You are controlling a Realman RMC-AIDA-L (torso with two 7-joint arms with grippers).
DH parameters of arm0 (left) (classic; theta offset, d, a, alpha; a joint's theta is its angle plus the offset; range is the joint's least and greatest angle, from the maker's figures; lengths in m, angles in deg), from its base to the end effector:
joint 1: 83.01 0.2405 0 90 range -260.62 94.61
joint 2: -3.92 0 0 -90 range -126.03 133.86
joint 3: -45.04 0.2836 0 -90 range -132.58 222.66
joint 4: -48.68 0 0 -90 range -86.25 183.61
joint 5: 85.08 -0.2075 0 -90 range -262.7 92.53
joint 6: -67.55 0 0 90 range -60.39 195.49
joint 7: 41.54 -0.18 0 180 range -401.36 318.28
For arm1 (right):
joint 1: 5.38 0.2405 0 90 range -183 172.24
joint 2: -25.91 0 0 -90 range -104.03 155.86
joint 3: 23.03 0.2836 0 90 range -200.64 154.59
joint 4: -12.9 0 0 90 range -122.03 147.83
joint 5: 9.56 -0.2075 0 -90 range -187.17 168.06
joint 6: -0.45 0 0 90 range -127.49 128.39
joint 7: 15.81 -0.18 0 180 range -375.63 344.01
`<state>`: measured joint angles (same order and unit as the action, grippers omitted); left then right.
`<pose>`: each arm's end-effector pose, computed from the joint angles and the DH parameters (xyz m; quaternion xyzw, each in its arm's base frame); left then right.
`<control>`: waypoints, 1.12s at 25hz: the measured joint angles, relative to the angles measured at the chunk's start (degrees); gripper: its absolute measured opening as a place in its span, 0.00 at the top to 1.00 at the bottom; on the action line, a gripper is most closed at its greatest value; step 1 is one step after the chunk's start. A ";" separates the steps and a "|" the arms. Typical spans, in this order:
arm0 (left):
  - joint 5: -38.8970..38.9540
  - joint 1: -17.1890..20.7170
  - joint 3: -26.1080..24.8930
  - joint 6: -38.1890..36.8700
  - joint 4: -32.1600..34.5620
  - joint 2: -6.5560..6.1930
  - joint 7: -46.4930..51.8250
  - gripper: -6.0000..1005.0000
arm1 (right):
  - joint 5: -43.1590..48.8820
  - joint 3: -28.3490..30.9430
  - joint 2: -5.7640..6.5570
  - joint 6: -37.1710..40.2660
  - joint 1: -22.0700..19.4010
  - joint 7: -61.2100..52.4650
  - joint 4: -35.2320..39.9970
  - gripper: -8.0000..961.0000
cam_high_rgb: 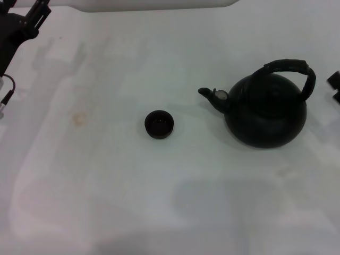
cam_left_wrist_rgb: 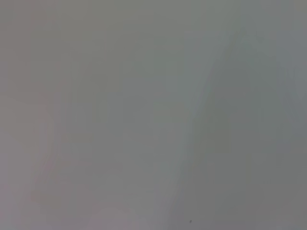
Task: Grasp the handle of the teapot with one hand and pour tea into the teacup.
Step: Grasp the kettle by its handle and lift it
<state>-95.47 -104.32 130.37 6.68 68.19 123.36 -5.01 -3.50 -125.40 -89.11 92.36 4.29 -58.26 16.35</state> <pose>-0.3207 0.3890 -0.0175 -0.6968 -0.3011 -0.4027 0.5116 0.3680 0.2475 -0.0138 -0.7240 0.3145 0.4425 0.4255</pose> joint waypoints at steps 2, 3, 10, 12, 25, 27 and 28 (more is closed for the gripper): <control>0.21 -0.10 0.02 -0.51 -0.39 0.00 -0.27 0.17 | 2.11 -0.01 -0.06 -0.09 0.25 -0.01 -0.25 0.16; 0.23 -0.12 0.00 -0.82 -0.52 0.00 -0.48 0.17 | 2.90 -0.01 -0.08 -0.42 0.50 -0.01 -0.27 0.16; 0.47 -0.24 -0.09 -1.18 -1.28 0.00 -0.71 0.17 | 4.14 -0.95 -0.30 -5.81 3.46 0.00 0.00 0.16; 0.51 -0.26 -0.10 -1.18 -1.36 0.00 -0.72 0.17 | 4.27 -0.96 -0.35 -7.25 4.25 0.02 0.18 0.16; 1.00 -0.43 -0.08 -1.03 -1.90 0.00 -0.76 0.17 | 4.27 -1.07 -0.47 -11.32 4.91 0.05 0.40 0.17; 1.00 -0.44 -0.08 -1.07 -1.91 0.00 -0.76 0.17 | 4.26 -1.07 -0.46 -11.52 4.97 0.04 0.41 0.17; 1.00 -0.44 -0.05 -1.13 -1.92 0.00 -0.76 0.17 | 4.25 -1.07 -0.46 -11.52 5.01 0.03 0.42 0.17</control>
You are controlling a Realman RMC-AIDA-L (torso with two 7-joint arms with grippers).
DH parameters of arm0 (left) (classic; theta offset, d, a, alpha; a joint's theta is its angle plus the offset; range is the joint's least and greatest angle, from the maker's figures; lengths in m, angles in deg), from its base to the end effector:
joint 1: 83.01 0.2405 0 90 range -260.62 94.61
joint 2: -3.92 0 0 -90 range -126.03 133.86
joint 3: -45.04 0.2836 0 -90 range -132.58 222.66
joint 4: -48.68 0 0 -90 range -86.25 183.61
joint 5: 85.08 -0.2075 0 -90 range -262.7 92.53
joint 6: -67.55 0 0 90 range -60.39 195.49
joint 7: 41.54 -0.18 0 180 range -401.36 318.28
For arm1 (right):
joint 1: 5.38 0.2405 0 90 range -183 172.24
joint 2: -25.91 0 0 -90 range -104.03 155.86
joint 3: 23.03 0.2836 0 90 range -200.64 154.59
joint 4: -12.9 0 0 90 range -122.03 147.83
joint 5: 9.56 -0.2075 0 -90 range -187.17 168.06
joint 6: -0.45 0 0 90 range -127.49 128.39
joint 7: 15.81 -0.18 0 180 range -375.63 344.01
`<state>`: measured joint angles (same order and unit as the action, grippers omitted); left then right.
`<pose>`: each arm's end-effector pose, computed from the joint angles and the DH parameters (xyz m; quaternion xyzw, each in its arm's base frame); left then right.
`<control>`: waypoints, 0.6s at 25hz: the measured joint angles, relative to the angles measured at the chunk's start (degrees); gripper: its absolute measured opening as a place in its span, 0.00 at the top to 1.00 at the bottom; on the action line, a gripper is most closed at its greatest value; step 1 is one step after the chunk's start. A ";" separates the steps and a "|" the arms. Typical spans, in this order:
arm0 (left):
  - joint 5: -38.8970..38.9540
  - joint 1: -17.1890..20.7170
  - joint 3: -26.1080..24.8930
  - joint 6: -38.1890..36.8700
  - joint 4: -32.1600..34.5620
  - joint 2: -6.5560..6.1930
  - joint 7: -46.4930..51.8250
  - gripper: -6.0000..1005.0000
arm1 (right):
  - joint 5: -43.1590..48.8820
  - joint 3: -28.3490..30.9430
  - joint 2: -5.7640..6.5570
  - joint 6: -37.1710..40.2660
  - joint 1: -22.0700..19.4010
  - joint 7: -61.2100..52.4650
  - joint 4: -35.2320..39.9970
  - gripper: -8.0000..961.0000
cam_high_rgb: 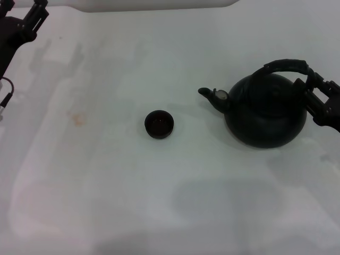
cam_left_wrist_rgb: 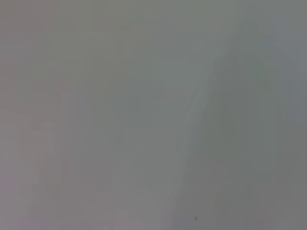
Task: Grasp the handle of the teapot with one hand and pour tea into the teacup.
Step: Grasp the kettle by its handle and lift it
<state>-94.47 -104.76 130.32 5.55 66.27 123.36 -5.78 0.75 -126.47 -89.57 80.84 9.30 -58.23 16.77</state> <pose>-0.3248 0.3869 -0.0179 -0.6937 -0.3029 -0.4009 0.5161 0.3681 0.2801 -0.0462 -0.7674 0.3363 0.3751 0.3967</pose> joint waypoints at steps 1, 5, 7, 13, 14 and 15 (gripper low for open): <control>0.00 0.00 0.05 -0.02 -0.03 0.00 0.00 0.17 | -0.02 -0.01 0.00 0.00 0.06 -0.02 0.00 0.17; 0.00 0.01 0.12 -0.02 -0.51 0.00 0.01 0.17 | -0.32 0.53 -0.02 0.07 0.06 -0.04 0.12 0.49; 0.00 0.02 0.14 -0.05 -0.73 0.04 0.10 0.17 | -0.35 0.69 -0.05 0.14 0.01 -0.05 0.28 0.57; 0.00 0.15 0.13 -0.06 -0.75 0.08 0.32 0.17 | -0.23 0.85 -0.03 0.00 0.54 -0.06 0.98 0.75; -0.01 0.16 0.13 -0.06 -0.75 0.08 0.34 0.17 | -0.21 0.82 -0.03 -0.05 0.60 -0.06 1.12 0.77; -0.01 0.17 0.12 -0.06 -0.75 0.09 0.36 0.17 | -0.21 0.81 -0.02 -0.04 0.61 -0.06 1.28 0.78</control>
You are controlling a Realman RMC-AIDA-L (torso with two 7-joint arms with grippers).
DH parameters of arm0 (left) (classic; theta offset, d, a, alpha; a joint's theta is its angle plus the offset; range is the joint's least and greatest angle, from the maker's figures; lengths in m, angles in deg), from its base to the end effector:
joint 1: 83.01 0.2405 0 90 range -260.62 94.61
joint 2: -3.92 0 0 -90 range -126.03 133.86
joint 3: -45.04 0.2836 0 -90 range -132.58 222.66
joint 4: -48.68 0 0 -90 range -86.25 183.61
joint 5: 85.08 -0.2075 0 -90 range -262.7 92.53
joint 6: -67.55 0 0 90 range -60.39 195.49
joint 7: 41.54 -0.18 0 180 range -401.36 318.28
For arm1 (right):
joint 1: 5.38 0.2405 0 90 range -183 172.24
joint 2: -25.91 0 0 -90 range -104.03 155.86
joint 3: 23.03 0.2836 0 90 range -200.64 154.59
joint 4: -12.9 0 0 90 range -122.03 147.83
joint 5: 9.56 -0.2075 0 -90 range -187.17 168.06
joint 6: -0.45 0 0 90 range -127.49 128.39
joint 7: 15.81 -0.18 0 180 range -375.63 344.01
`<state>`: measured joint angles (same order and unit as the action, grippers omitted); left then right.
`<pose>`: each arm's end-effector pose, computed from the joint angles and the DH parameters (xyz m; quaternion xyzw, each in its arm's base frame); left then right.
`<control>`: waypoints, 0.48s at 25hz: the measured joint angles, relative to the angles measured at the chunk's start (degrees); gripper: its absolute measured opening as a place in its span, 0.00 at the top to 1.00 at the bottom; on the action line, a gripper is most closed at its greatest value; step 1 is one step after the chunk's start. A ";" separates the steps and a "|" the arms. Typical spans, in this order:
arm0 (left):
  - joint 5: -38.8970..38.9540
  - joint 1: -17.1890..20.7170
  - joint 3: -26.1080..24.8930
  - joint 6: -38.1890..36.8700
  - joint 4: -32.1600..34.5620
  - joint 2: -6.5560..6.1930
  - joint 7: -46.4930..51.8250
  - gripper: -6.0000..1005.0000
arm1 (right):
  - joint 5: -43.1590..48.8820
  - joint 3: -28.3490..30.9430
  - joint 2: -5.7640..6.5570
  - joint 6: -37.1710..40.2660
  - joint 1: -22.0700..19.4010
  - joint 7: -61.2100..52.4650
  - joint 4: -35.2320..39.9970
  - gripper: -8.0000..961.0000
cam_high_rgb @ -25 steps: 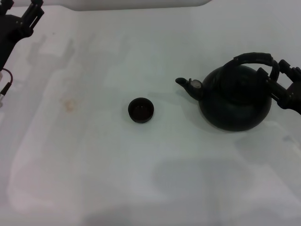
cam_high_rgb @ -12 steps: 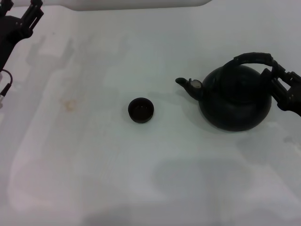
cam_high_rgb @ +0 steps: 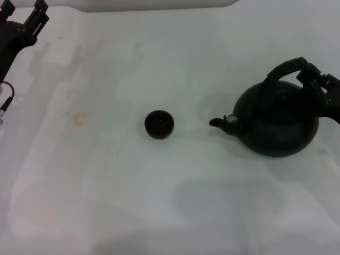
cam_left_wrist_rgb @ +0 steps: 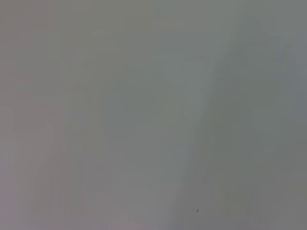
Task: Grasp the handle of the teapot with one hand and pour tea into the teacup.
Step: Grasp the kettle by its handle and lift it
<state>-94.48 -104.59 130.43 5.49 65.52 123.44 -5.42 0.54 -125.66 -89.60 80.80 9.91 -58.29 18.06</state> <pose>-0.3287 0.3838 -0.0206 -0.6930 -0.3109 -0.3978 0.5146 0.3604 0.2891 -0.0428 -0.7640 0.3262 0.3880 0.3991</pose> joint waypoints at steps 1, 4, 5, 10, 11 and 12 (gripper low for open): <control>0.00 0.00 0.02 0.00 0.00 0.00 0.03 0.17 | 0.01 -0.03 0.01 0.13 0.00 0.01 0.32 0.78; 0.00 -0.08 0.18 0.00 0.00 0.00 0.06 0.17 | 0.07 -0.05 0.02 0.43 0.05 0.18 1.63 0.78; 0.00 -0.09 0.19 0.00 0.01 0.00 0.06 0.17 | 0.14 -0.11 0.05 0.48 0.10 0.36 2.45 0.78; 0.00 -0.14 0.22 0.00 0.03 0.00 0.09 0.17 | 1.89 -0.55 0.13 -0.54 1.60 4.63 8.23 0.79; 0.00 -0.14 0.27 0.00 0.03 0.00 0.09 0.17 | 1.94 -0.67 0.13 -1.16 2.55 5.29 8.52 0.79; -0.01 -0.13 0.33 0.00 0.02 0.00 0.09 0.17 | 1.95 -0.81 0.13 -1.71 3.68 5.83 8.82 0.79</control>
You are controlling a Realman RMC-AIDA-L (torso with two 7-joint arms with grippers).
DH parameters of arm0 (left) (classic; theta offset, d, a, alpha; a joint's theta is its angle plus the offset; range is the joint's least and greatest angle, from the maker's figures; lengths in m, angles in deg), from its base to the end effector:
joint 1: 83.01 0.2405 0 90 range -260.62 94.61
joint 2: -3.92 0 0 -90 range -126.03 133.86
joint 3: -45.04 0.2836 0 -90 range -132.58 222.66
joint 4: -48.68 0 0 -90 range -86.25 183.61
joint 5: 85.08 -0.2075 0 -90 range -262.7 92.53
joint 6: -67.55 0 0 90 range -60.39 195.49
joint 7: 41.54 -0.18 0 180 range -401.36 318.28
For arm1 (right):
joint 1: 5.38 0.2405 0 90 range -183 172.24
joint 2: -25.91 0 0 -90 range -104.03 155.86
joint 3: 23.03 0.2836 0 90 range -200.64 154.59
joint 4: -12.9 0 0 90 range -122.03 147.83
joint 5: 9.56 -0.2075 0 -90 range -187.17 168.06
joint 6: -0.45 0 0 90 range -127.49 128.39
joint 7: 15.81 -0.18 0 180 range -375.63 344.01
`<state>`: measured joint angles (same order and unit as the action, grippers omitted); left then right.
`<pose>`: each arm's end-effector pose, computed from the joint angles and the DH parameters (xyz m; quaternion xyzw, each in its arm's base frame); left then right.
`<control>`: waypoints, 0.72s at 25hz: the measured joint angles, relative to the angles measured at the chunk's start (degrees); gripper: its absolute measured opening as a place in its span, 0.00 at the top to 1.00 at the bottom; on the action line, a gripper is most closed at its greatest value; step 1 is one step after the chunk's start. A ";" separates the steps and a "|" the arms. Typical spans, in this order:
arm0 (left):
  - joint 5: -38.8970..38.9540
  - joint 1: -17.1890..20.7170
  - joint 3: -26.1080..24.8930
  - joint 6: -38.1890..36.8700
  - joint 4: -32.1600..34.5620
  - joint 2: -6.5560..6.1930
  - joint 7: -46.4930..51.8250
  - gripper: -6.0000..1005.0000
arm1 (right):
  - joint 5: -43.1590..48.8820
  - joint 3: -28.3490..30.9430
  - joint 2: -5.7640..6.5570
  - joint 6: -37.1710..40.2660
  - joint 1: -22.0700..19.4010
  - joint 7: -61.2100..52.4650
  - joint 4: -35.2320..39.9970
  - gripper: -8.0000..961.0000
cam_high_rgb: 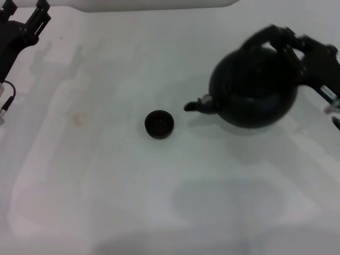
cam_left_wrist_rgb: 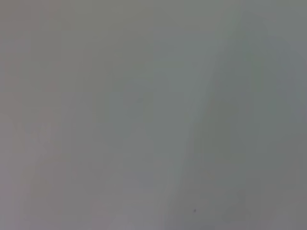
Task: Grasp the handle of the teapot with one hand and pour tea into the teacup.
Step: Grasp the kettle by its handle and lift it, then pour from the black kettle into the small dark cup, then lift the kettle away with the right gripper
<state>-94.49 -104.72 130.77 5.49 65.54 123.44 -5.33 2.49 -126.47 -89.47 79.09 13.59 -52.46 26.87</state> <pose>-0.3271 0.3843 -0.0218 -0.6953 -0.3099 -0.3983 0.5118 0.3036 0.3279 -0.0441 -0.7995 0.2117 0.4140 0.3803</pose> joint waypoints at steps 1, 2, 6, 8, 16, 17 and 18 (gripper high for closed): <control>-0.01 0.02 0.05 0.00 -0.01 0.00 0.00 0.17 | 0.01 -0.14 0.00 -0.49 1.22 0.27 -0.08 0.79; -0.01 0.08 0.11 0.00 -0.02 0.00 0.00 0.17 | 0.02 -0.25 0.02 -0.97 2.18 0.60 -0.20 0.79; -0.01 0.44 0.14 0.00 -0.04 0.00 0.00 0.17 | 0.02 -0.89 -0.04 -3.31 4.71 4.67 0.04 0.80; -0.01 0.57 0.14 0.00 -0.06 0.04 0.00 0.17 | 0.02 -1.05 -0.15 -4.58 5.01 7.88 0.98 0.80; -0.01 0.63 0.14 0.00 -0.08 0.09 0.10 0.17 | 0.02 -1.63 -0.20 -7.84 5.26 14.92 3.01 0.81; -0.01 0.63 0.14 0.01 -0.08 0.09 0.10 0.17 | 0.02 -1.81 -0.25 -7.84 5.27 15.79 3.01 0.81; -0.01 0.63 0.14 0.00 -0.08 0.09 0.10 0.17 | 0.02 -1.90 -0.29 -7.83 5.29 16.68 3.03 0.81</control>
<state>-94.50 -104.09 130.91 5.50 65.46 123.53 -5.23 2.51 -128.37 -89.76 71.25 18.87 -35.78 29.91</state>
